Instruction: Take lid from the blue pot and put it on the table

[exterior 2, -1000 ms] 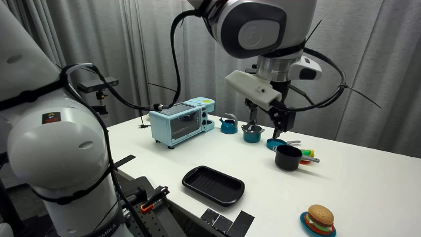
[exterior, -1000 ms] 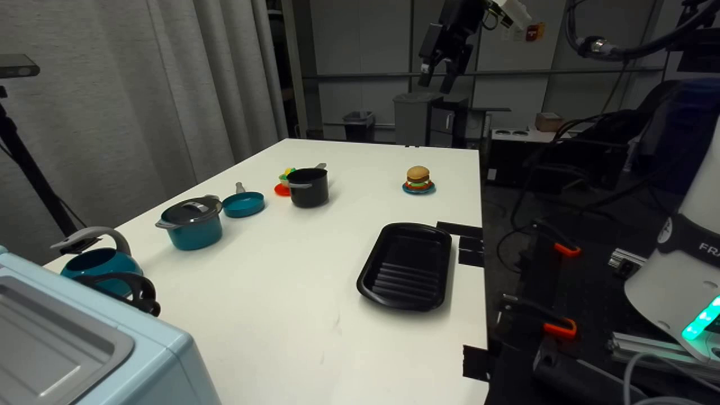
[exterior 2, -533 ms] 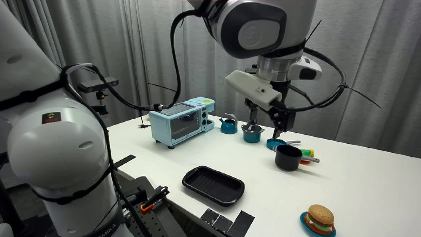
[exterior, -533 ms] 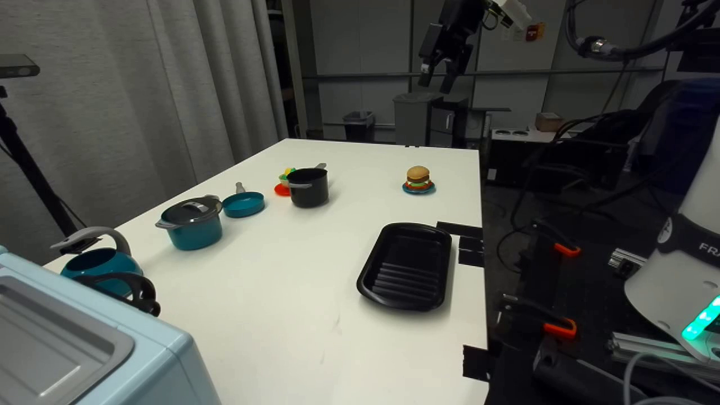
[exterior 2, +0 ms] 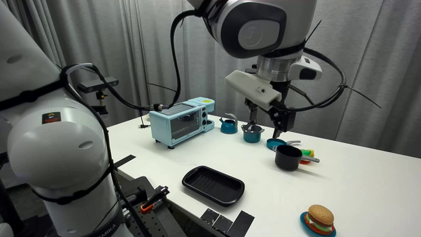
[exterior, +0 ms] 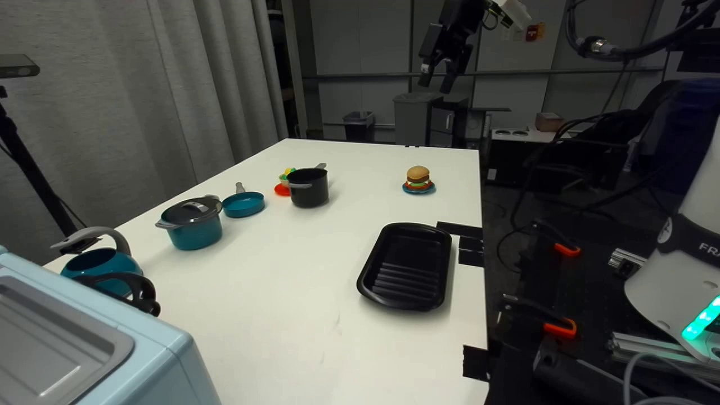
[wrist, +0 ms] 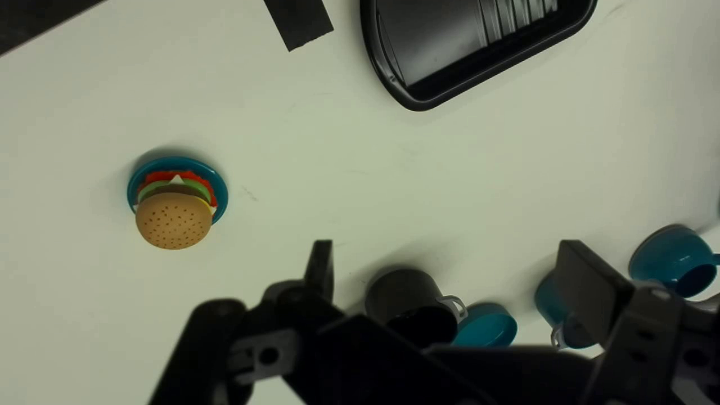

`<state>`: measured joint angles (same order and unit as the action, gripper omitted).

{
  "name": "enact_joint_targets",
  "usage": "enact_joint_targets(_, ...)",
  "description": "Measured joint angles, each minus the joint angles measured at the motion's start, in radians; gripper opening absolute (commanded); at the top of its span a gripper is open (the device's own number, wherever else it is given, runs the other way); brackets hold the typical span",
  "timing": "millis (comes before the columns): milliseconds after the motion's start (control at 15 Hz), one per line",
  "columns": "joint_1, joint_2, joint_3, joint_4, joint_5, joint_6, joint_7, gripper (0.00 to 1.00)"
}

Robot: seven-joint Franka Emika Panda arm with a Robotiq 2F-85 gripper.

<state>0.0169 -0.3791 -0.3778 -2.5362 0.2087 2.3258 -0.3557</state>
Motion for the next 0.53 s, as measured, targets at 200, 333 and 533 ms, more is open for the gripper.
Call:
enact_joint_targets(200,0.0,0.0,0.0,0.0,0.0,0.0,0.0,1.0)
enact_joint_targets(333,-0.003,0.001,0.004,0.0,0.0,0.0,0.0,1.0)
enact_joint_targets(533,-0.01,0.004,0.025,0.0,0.0,0.0,0.0,1.0)
